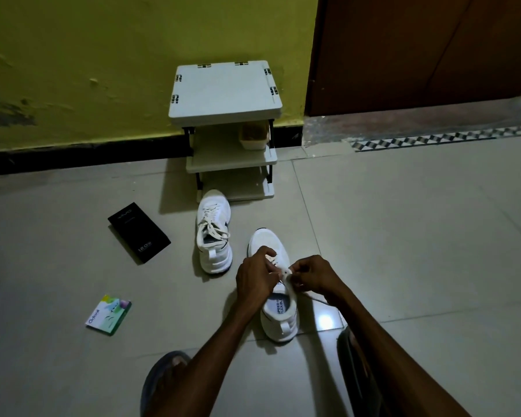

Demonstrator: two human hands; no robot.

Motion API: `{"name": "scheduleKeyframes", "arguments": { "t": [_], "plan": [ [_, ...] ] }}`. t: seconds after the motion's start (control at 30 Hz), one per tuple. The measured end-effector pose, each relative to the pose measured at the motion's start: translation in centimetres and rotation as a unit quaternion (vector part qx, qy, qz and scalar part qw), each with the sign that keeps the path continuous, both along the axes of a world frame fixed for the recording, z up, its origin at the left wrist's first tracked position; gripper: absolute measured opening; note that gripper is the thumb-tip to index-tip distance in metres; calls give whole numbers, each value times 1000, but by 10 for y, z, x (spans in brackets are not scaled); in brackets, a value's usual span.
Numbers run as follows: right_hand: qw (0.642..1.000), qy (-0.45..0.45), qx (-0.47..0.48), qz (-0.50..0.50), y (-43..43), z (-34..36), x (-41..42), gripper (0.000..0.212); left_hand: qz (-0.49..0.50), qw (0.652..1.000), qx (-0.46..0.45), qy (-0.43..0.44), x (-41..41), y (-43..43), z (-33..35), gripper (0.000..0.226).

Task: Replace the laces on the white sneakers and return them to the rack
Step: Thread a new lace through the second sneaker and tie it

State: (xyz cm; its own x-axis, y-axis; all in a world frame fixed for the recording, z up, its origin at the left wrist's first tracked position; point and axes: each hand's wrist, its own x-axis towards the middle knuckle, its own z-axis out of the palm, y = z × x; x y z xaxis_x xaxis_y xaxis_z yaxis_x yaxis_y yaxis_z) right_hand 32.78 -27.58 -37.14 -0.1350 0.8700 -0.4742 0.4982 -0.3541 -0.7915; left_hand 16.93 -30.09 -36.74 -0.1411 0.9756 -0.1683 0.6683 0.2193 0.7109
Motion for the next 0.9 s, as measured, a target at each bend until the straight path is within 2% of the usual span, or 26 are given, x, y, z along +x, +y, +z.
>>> {"name": "scheduleKeyframes", "arguments": {
  "t": [0.3, 0.43, 0.53, 0.8, 0.9],
  "plan": [
    [999, -14, 13, -28, -3, 4, -6, 12, 45, 997, 24, 62, 6, 2, -17, 58],
    [999, -23, 10, -28, -3, 7, -10, 11, 85, 995, 37, 39, 10, -2, -24, 57],
    [999, -23, 7, -30, -4, 8, -12, 11, 95, 992, 51, 63, 14, -5, -28, 53],
    [1000, -22, 13, -7, -3, 13, -12, 12, 25, 980, 51, 191, 19, -7, -27, 49],
    [998, -54, 29, 16, -1, 10, -13, 20, 10, 981, 59, 185, 15, -4, -24, 49]
  ]
}}
